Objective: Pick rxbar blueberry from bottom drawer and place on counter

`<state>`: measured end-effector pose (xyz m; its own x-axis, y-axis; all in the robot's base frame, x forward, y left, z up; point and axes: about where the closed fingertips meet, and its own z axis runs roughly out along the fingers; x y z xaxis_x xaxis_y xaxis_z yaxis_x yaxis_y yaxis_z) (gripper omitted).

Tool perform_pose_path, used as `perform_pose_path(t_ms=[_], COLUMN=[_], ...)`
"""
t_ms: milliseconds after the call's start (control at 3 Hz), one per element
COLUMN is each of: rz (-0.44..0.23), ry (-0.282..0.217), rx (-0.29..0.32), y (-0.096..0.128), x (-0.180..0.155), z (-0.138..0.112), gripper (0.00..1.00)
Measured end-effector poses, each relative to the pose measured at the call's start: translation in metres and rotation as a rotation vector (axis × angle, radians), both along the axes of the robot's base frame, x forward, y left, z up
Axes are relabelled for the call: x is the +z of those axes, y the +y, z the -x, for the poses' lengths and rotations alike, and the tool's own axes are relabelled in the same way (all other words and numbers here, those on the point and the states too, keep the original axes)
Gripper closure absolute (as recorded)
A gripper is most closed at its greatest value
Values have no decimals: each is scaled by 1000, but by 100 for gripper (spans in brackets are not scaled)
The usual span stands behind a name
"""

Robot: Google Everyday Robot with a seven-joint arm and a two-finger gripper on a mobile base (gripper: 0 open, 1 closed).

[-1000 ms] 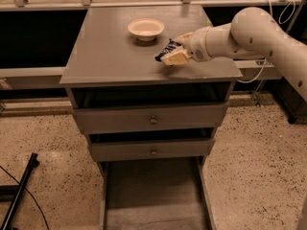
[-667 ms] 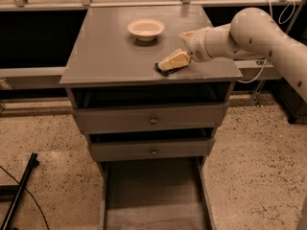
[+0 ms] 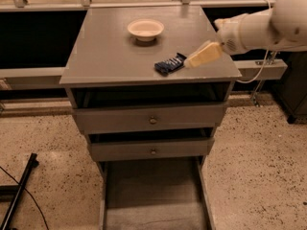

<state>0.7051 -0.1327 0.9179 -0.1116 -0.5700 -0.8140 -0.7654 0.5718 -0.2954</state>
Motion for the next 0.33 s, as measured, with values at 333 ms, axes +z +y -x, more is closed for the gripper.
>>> perform_pose_path(t_ms=[333], rz=[7], ry=[-15], rx=[-10], y=[-5], x=[14], z=[8], gripper=[0])
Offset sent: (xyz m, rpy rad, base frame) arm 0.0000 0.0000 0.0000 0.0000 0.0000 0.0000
